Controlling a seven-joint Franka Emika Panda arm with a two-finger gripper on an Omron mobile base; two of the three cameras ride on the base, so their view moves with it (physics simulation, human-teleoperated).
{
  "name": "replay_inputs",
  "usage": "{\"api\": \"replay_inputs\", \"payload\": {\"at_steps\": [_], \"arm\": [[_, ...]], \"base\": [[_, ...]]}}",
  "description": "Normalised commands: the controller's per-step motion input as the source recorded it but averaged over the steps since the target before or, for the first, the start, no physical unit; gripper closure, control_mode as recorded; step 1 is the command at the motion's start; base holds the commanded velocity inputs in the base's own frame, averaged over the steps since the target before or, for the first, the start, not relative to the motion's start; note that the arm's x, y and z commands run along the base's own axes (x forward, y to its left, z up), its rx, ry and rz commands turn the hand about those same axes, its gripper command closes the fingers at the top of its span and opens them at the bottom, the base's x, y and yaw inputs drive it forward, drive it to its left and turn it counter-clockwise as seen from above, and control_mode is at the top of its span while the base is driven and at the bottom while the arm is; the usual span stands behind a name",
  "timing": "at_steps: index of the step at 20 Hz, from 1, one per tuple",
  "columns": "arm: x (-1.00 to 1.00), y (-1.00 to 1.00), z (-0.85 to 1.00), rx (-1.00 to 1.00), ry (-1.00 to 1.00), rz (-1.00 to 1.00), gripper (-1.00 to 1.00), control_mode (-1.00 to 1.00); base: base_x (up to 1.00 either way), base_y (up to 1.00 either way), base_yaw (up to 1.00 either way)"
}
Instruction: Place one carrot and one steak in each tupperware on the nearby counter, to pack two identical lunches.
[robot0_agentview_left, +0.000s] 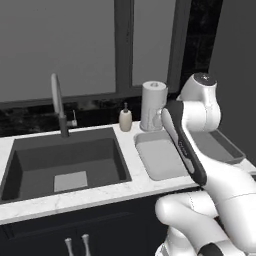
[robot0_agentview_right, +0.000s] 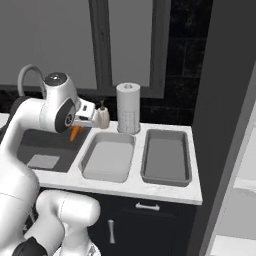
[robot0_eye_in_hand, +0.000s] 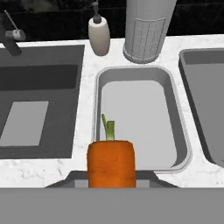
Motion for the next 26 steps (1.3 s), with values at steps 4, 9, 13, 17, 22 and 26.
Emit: {"api": "replay_inputs", "payload": {"at_steps": [4,9,13,17,22,26], "arm": [[0.15,-0.02,-0.14,0.01,0.0,0.0,1.0,-1.0],[0.54,-0.01,-0.91,0.0,0.12,-0.01,1.0,-1.0],[0.51,0.0,-1.0,0.0,0.28,0.0,1.0,-1.0],[0.2,0.0,-0.84,0.0,0.24,0.0,1.0,-1.0],[0.13,-0.09,-0.9,0.0,0.1,-0.01,1.0,-1.0],[0.33,-0.16,-0.81,0.0,0.05,0.0,1.0,-1.0]], "base": [[0.51,-0.19,-0.01],[0.0,0.0,0.0],[0.0,0.0,0.0],[0.0,0.0,0.0],[0.0,0.0,0.0],[0.0,0.0,0.0]]}}
